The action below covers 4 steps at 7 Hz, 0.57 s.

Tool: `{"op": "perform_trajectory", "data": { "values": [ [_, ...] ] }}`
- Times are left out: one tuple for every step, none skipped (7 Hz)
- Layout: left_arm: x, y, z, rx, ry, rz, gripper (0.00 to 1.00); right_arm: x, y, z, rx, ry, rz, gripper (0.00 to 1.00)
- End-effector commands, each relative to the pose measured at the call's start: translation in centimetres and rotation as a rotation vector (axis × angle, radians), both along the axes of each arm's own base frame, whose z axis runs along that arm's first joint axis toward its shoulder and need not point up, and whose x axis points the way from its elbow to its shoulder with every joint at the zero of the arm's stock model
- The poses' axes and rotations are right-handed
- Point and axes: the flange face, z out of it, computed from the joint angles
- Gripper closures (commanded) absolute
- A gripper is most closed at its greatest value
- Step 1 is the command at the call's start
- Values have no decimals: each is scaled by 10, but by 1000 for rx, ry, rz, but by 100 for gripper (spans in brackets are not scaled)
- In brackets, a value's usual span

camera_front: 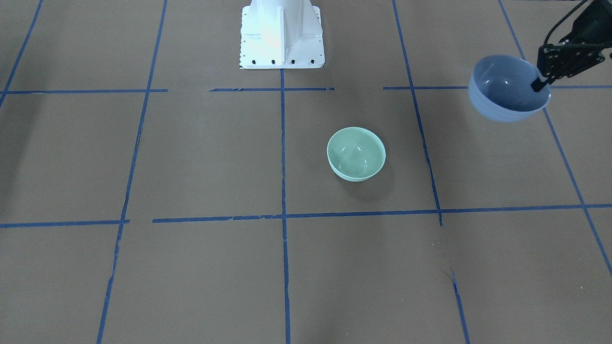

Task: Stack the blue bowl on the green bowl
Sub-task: 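Lift the blue bowl with the left gripper and carry it over the green bowl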

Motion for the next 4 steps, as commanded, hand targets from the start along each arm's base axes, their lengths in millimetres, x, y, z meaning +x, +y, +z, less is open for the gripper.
{"op": "perform_trajectory", "data": {
  "values": [
    [100, 11, -51, -94, 80, 4, 100, 0, 0, 0, 0, 0, 0, 0],
    [142, 1, -68, -113, 85, -14, 100, 0, 0, 0, 0, 0, 0, 0],
    [186, -20, -71, -130, 64, 2, 100, 0, 0, 0, 0, 0, 0, 0],
    [219, -26, -71, -125, 37, 12, 100, 0, 0, 0, 0, 0, 0, 0]
  ]
}}
